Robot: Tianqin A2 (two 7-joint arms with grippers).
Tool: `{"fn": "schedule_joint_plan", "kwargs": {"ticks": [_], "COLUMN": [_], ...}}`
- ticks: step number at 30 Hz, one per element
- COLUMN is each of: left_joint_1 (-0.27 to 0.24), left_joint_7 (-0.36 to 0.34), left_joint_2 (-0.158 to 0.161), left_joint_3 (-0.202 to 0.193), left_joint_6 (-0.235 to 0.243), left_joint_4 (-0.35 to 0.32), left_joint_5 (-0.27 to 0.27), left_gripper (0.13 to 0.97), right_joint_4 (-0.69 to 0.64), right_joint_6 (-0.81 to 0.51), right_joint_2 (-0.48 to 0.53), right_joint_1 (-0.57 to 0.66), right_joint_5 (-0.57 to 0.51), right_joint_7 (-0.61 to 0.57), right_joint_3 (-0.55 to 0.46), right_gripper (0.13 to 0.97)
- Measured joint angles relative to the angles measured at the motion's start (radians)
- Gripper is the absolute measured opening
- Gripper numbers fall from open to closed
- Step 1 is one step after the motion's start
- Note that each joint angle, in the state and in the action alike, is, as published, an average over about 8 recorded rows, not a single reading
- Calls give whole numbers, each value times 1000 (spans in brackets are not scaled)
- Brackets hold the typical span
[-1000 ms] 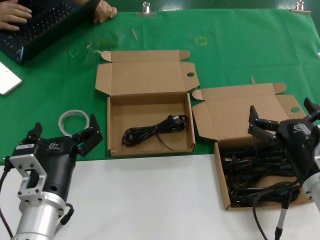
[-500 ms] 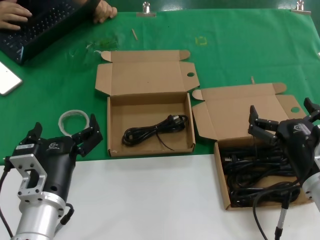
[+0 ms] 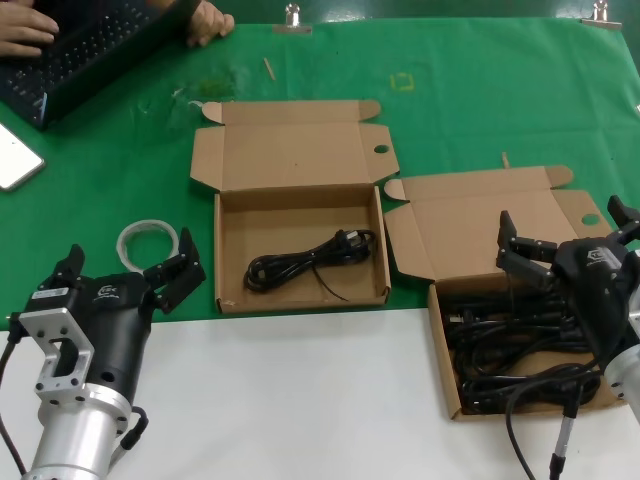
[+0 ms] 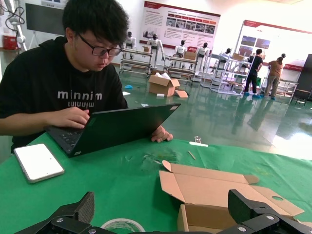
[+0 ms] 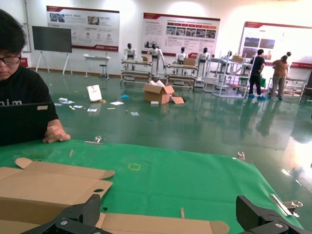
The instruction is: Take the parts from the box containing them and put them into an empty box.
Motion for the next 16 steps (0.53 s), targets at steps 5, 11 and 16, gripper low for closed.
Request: {"fn": "schedule_joint_plan", "kwargs": {"ticks": [5,11,16], "left_joint_1": [0,0,0], "left_joint_7": [0,0,0], "left_joint_2": [0,0,0], "left_joint_3": [0,0,0], "left_joint_6": [0,0,0], "left_joint_4": [0,0,0], "left_joint_5": [0,0,0], "left_gripper": [966,966,966], "right_joint_4": [0,0,0], "right_joint_6": [0,0,0], "right_joint_2": [0,0,0], "right_joint_1": [0,0,0], "right_joint_5": [0,0,0], "right_joint_7": [0,0,0], "right_joint_3": [0,0,0], "right_gripper": [966,966,966]}}
